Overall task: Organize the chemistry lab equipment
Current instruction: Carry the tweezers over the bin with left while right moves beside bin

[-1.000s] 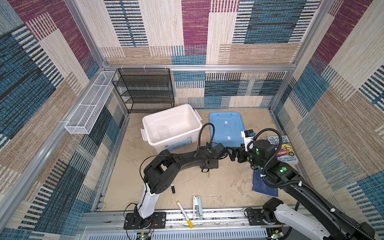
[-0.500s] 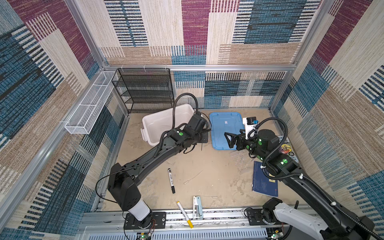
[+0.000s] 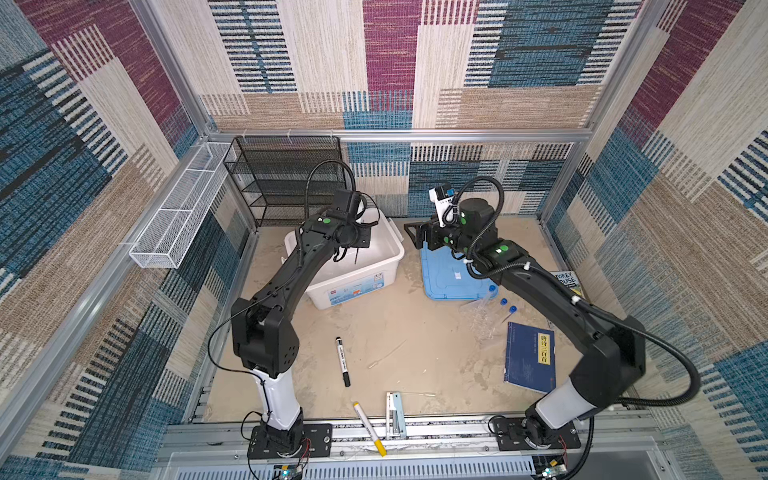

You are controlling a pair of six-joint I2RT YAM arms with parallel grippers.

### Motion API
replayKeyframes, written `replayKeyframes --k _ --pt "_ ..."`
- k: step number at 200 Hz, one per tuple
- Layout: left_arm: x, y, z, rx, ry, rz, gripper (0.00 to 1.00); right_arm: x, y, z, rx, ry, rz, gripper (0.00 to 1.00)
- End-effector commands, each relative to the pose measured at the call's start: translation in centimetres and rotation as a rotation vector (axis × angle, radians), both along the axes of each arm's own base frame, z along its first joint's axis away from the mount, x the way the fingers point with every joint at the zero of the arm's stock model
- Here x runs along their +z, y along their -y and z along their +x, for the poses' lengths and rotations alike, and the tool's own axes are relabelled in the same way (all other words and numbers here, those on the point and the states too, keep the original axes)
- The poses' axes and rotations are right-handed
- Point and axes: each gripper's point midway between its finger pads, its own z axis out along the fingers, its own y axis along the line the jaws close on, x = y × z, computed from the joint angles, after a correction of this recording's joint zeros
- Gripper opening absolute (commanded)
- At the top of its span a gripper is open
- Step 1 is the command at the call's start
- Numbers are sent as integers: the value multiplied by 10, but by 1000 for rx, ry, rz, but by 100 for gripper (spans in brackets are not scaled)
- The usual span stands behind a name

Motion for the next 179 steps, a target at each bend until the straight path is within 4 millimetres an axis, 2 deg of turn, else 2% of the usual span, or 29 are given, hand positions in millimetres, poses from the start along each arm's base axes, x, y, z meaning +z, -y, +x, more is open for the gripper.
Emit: replayKeyframes --k 1,29,49,79,142,179 --pt "-13 0 12 7 -20 30 0 -11 -13 17 35 -50 -1 96" --pt "-34 8 22 -9 -56 11 0 -44 -30 45 67 -106 -62 96" --pt "-48 13 22 -28 -91 -6 0 -57 -44 57 108 -148 -67 94" --pt "-62 27 6 -88 -177 -69 0 -73 -53 63 141 -214 -91 92" --pt "-68 27 -31 -136 -245 -123 0 -86 -43 41 120 -293 -86 92" --pt "-77 25 -51 -153 -298 -129 0 -93 -48 29 120 -322 -96 91"
